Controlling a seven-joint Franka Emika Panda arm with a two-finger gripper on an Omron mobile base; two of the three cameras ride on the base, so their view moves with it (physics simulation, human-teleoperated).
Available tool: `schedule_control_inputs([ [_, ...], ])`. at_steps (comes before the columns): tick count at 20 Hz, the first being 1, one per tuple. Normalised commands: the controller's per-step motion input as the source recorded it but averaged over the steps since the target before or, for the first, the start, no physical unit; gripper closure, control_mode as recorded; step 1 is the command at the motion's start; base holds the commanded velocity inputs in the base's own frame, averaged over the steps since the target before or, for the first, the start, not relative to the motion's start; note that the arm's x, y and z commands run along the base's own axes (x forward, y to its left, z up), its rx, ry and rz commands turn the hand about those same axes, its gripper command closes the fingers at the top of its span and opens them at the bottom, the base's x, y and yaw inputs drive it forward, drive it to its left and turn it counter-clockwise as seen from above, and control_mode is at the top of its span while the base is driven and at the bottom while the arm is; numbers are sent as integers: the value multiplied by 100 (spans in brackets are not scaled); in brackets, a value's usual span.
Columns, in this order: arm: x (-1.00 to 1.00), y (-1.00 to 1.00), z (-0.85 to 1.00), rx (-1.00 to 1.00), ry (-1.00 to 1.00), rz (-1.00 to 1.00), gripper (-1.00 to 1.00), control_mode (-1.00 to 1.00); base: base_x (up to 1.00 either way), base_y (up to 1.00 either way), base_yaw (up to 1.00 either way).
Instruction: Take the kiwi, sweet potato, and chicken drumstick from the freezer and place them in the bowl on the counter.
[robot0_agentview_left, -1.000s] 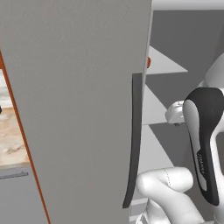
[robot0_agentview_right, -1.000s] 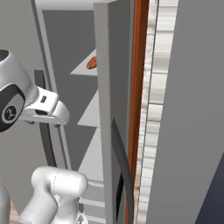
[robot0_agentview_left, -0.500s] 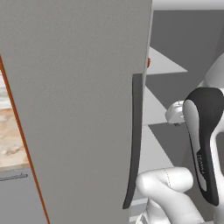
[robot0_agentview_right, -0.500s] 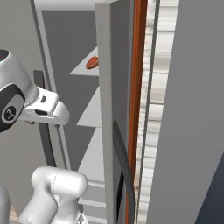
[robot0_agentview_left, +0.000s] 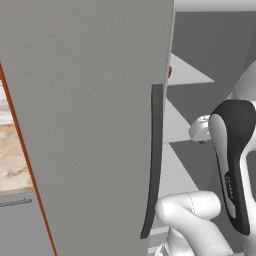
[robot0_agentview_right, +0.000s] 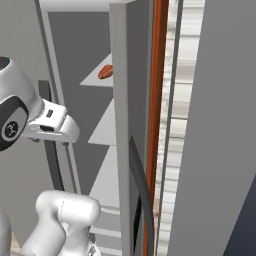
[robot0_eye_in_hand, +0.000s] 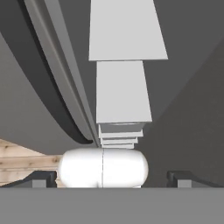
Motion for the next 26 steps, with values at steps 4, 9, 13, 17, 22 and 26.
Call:
schedule_control_inputs([
  [4, 18, 0, 24, 0, -1, 0, -100, -100, 0, 0, 0],
  [9, 9, 0, 60, 0, -8, 0, -100, -100, 0, 0, 0],
  [13, 7, 0, 49, 0, -15, 0, -100, -100, 0, 0, 0],
  [17, 50, -9, 11, 1, -13, 0, -100, -100, 0, 0, 0],
  [22, 66, -6, 0, 4, -22, 0, -100, -100, 0, 0, 0],
  [26, 62, -1, 0, 3, -23, 0, -100, -100, 0, 0, 0],
])
